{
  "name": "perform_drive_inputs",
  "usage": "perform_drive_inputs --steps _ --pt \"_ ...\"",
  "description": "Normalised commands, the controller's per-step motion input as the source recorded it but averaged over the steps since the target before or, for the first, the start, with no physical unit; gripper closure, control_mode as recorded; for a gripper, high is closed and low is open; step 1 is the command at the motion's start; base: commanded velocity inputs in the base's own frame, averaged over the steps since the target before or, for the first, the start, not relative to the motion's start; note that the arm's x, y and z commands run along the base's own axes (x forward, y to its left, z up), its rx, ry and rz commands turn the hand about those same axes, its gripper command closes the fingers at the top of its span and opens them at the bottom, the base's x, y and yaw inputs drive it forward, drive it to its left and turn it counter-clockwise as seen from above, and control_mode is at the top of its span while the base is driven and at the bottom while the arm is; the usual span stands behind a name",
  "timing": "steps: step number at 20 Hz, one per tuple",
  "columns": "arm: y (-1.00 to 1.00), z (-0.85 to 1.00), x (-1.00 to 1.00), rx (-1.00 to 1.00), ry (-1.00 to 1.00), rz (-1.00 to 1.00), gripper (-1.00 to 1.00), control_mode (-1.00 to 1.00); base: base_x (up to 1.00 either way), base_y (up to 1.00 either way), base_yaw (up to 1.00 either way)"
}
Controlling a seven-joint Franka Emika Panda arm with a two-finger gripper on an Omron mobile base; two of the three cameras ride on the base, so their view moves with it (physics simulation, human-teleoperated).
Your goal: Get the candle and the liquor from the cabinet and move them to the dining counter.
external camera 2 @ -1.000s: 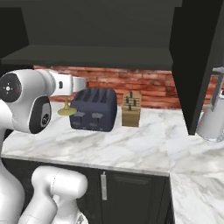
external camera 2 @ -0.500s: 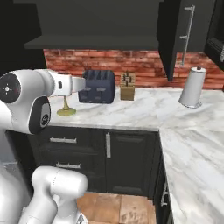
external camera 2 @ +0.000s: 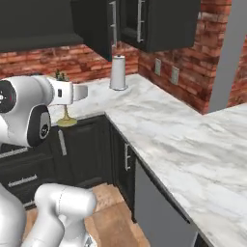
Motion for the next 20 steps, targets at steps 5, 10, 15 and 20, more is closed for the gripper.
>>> perform_drive_inputs --steps 5,10,15,20 --pt "0.0 0.0 0.0 0.0 0.0 0.0 1.0 1.0 -0.09 0.0 -1.0" --pt "0.0 0.0 0.0 0.0 0.0 0.0 1.0 1.0 -0.08 0.0 -1.0" --pt "0.0 0.0 0.0 0.0 0.0 0.0 1.0 1.0 -0.01 -0.24 -0.96" --pt "0.0 0.0 0.0 0.0 0.0 0.0 1.0 1.0 0.0 -0.52 -0.91"
